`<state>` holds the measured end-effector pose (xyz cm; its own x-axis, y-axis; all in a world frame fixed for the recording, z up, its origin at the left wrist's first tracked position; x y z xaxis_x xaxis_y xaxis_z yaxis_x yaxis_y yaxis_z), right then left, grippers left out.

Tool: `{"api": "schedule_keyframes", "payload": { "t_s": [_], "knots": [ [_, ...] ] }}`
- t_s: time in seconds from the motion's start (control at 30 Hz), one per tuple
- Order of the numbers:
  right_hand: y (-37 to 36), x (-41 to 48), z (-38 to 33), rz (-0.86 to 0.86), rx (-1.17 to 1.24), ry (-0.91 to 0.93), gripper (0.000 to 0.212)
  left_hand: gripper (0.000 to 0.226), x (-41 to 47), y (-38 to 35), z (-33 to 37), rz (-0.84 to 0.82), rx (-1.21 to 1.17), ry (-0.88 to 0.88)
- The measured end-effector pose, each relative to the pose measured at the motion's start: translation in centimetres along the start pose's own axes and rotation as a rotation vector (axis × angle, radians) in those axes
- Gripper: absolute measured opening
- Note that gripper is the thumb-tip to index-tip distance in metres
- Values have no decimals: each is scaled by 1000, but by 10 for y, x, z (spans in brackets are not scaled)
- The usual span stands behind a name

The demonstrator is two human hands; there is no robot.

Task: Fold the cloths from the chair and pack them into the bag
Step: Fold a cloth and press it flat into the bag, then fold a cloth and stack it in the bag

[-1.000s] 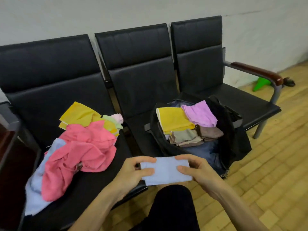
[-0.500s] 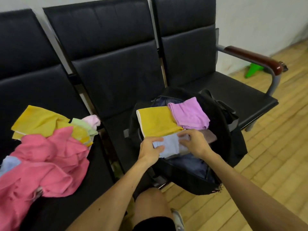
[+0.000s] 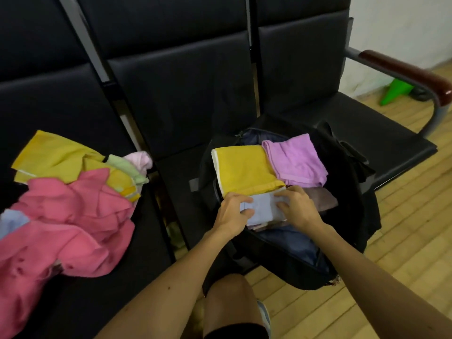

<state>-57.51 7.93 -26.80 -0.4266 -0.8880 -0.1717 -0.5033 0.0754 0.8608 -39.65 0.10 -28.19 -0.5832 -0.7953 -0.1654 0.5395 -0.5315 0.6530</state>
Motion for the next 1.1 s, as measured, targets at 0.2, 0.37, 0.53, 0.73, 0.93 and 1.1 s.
{"api": "schedule_keyframes", "payload": {
  "t_s": [0.2,0.37,0.53,0.73,0.93,1.1],
  "knots": [
    [13,-34,-49,324,-257,55,34,20,-37,68,-5,101,-67,-54],
    [-44,-85,-156,362,27,380,10,12,-120,142,-73,342,-125,28],
    [-153,-106,-264,-48,191,442,21,5,-192,197,-188,517,-102,333],
    [-237,-88,-341,-346,343,211,40,16,-204,220,-247,486,48,415],
    [-252,-68,-365,-334,232,185,8,55,-175,230,-240,320,157,298],
    [-218,-78,-389,-353,313,319,15,35,-171,249,-237,312,277,217]
  ]
}}
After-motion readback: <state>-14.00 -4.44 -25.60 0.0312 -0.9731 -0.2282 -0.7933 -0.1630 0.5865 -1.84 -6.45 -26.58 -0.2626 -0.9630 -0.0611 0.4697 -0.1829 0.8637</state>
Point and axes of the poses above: each hand's wrist, its own x-axis towards the middle knuckle, its own y-axis out of the back of the hand, z = x × y, the point moved 4 cm from there along x, towards the middle knuckle, and after that the axes turned 1 degree about -z, right-handed, at the moved point
